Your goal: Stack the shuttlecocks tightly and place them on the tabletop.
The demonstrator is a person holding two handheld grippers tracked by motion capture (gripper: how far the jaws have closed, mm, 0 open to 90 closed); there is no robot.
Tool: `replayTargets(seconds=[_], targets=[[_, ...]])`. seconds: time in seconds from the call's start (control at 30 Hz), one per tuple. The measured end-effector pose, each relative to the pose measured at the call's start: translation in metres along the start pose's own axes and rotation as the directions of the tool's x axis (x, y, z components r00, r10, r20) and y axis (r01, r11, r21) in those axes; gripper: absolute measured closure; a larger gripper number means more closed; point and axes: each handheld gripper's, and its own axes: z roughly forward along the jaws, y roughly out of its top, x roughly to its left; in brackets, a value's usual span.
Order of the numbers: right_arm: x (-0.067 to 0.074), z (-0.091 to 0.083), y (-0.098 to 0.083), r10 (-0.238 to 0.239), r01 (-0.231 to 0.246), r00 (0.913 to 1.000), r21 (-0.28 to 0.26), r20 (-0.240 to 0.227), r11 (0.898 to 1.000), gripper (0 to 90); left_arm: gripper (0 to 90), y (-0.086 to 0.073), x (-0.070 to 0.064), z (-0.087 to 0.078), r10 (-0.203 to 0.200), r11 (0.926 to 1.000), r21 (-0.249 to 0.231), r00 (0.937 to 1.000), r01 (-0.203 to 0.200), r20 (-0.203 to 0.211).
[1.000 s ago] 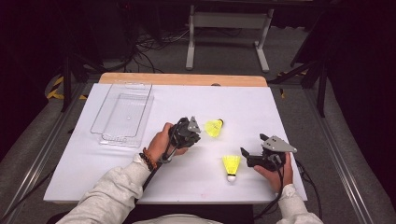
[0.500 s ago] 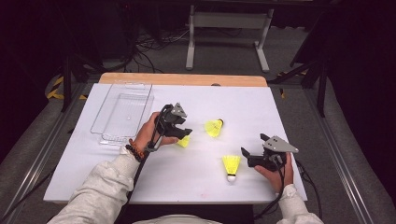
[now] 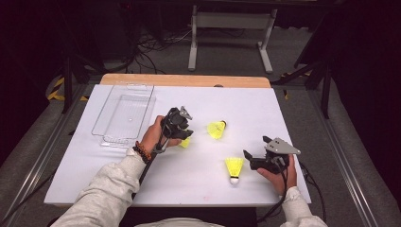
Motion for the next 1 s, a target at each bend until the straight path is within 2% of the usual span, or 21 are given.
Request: replayTargets(seconds=[0.13, 0.2, 0.53, 0.77, 1.0], targets=[[0.0, 0.0, 0.0, -0.001, 0.001, 1.0, 0.001, -0.002, 1.0, 9.4, 70.0, -0.001, 0.002, 0.001, -0.003, 1.0, 0.0, 1.0, 0.003, 0.003], [0.0, 0.0, 0.0, 0.0, 0.0, 1.0, -0.002, -0.003, 1.0, 9.5, 71.8, -0.001, 0.004, 0.0, -0.014, 0.9998, -0.015, 0.9999, 0.014, -0.007], [0.0, 0.001, 0.0, 0.004, -0.004, 1.0, 0.003, -0.008, 1.0, 9.5, 70.9, 0.003, 0.01, -0.001, -0.038, 0.999, -0.023, 0.999, 0.038, -0.023], [-0.001, 0.0, 0.0, 0.006, -0.006, 0.9999, 0.0, -0.009, 1.0, 9.4, 68.1, 0.003, 0.011, -0.003, -0.023, 0.9996, -0.019, 0.9992, 0.022, -0.032], [0.0, 0.0, 0.0, 0.005, -0.005, 1.0, -0.003, -0.007, 1.0, 9.4, 65.0, 0.002, 0.014, -0.009, -0.019, 0.9986, -0.049, 0.9992, 0.017, -0.037]])
